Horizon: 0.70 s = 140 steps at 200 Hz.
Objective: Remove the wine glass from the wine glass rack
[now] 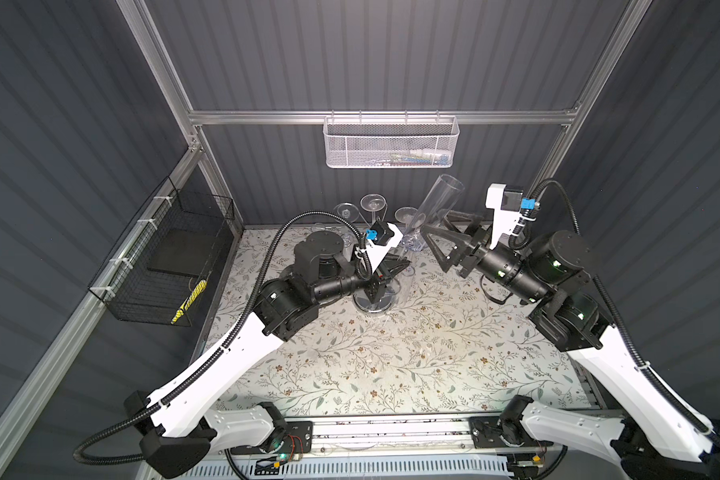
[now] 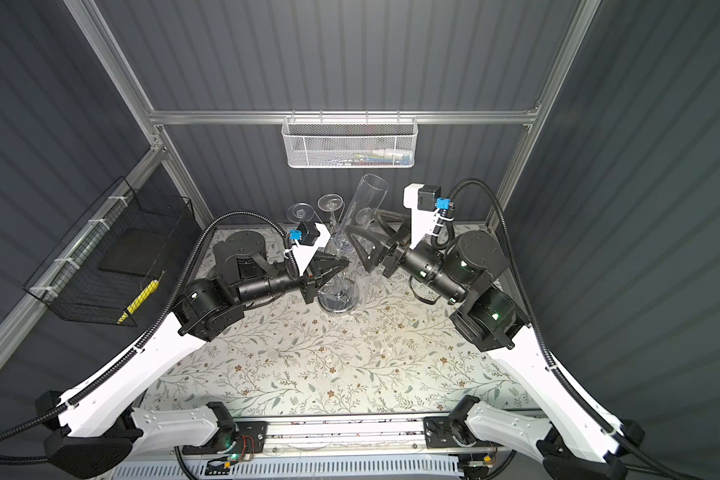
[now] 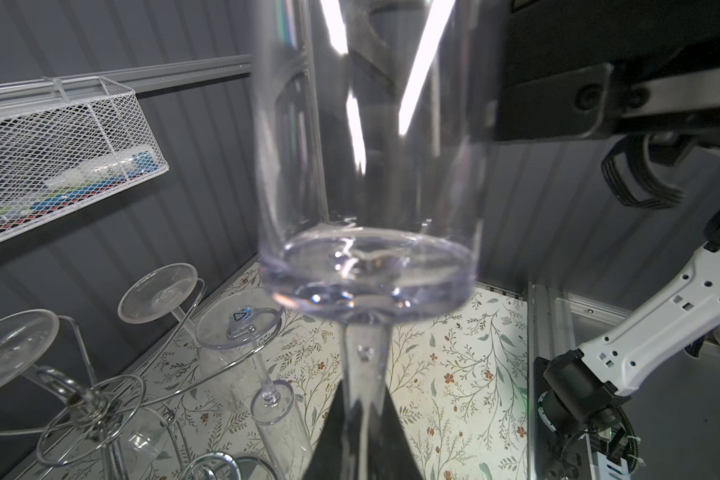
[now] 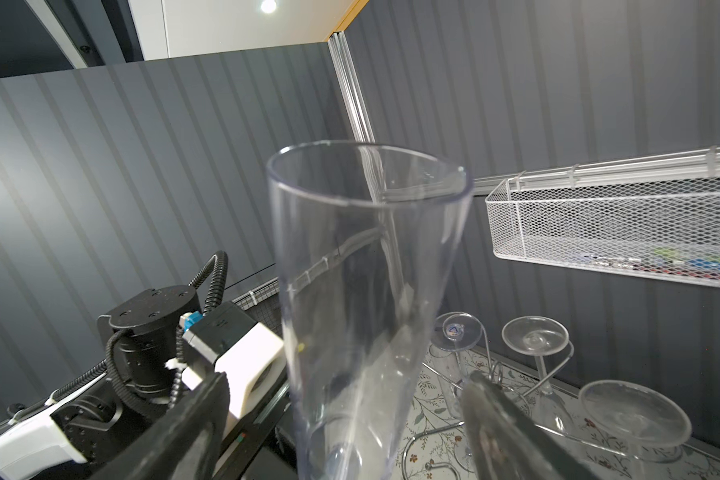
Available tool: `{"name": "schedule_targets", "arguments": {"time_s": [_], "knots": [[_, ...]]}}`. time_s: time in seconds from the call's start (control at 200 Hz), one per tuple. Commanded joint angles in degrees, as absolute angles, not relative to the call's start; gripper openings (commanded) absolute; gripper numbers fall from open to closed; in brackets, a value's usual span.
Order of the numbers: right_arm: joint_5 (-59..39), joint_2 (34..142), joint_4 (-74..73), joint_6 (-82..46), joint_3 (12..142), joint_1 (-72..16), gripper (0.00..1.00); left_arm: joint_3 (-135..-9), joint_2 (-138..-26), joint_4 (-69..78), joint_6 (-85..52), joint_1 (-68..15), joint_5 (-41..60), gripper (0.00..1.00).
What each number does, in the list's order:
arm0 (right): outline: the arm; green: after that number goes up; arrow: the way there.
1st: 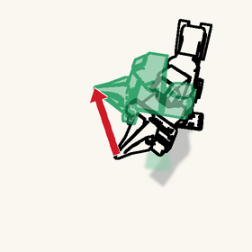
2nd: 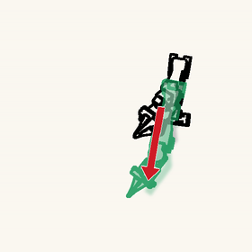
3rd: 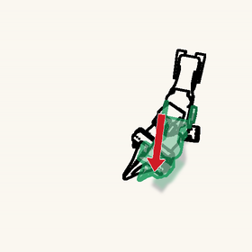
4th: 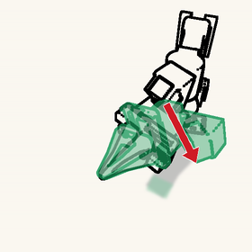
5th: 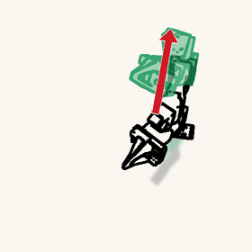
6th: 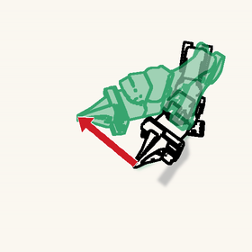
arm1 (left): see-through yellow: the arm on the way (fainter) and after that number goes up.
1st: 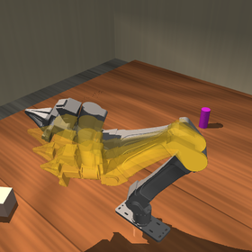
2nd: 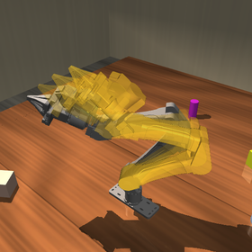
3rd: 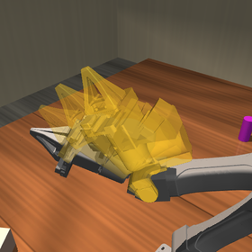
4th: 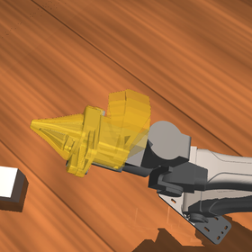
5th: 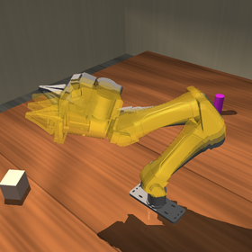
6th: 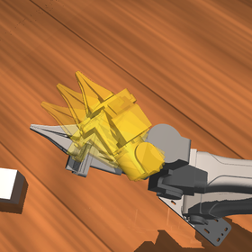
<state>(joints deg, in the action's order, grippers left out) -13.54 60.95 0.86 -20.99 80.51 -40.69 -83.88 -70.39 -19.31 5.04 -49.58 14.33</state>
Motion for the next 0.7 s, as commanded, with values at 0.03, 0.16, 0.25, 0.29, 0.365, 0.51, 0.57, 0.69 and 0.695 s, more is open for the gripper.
{"name": "schedule_targets", "arguments": {"time_s": [0.03, 0.16, 0.25, 0.29, 0.365, 0.51, 0.57, 0.69, 0.695], "knots": [[-15.3, 62.5, -1.8, -22.6, 82.3, -39.5, 0.85, -83.8, -70.8, -17.8, 6.9, -50.0, 14.2, 0.00], [-16.2, 63.6, -3.4, -23.2, 82.3, -38.8, 0.80, -83.9, -70.5, -18.5, 7.3, -50.0, 14.0, 0.00], [-16.7, 63.8, -4.2, -23.7, 82.4, -38.6, 0.76, -83.8, -70.4, -18.7, 7.6, -50.1, 13.8, 0.00], [-17.0, 63.8, -4.6, -23.9, 82.4, -38.5, 0.74, -83.7, -70.3, -18.7, 7.7, -50.2, 13.9, 0.00], [-17.5, 65.6, -5.2, -24.1, 82.5, -38.4, 0.71, -83.7, -70.4, -19.2, 8.1, -50.2, 13.8, 0.00], [-18.1, 65.9, -6.1, -24.4, 82.7, -38.2, 0.62, -83.9, -70.4, -19.9, 8.7, -50.2, 13.4, 0.00], [-18.2, 65.9, -6.2, -24.5, 82.7, -38.2, 0.58, -83.8, -70.3, -20.0, 9.0, -50.3, 13.2, 0.00], [-18.7, 66.0, -6.5, -24.4, 82.7, -38.2, 0.48, -83.8, -70.2, -20.4, 9.2, -50.2, 13.3, 0.00], [-18.7, 65.9, -6.5, -24.4, 82.7, -38.2, 0.47, -83.8, -70.2, -20.5, 9.3, -50.3, 13.2, 0.00]]}}
